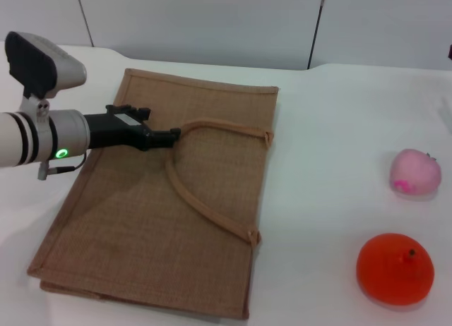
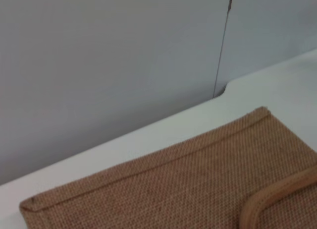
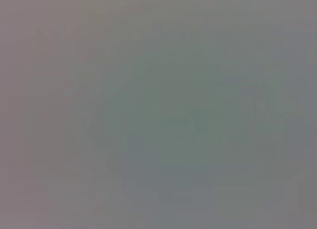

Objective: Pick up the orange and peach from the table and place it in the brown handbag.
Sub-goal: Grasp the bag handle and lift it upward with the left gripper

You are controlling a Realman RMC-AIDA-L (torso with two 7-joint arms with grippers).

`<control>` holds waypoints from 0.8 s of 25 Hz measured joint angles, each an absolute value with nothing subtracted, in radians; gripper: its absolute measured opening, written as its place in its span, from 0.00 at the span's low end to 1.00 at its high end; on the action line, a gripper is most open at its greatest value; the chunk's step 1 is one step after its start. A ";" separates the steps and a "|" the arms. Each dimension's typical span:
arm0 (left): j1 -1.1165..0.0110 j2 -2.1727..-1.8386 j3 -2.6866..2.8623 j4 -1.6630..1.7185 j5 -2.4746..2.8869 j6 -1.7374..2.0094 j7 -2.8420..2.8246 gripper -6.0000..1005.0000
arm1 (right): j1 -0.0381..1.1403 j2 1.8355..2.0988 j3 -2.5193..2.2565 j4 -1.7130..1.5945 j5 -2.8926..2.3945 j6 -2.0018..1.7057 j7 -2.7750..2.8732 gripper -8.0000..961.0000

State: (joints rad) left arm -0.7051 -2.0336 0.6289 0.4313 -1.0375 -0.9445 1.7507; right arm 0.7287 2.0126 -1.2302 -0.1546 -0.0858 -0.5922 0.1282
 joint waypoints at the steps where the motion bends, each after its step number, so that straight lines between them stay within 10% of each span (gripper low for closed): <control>1: -0.708 -2.034 0.629 0.431 -1.029 -0.942 1.743 0.86 | 0.729 2.013 -1.230 -0.155 -0.085 -0.592 0.129 0.82; 20: -0.747 -2.038 0.660 0.414 -1.020 -0.911 1.737 0.86 | 0.738 2.013 -1.230 -0.158 -0.081 -0.592 0.133 0.82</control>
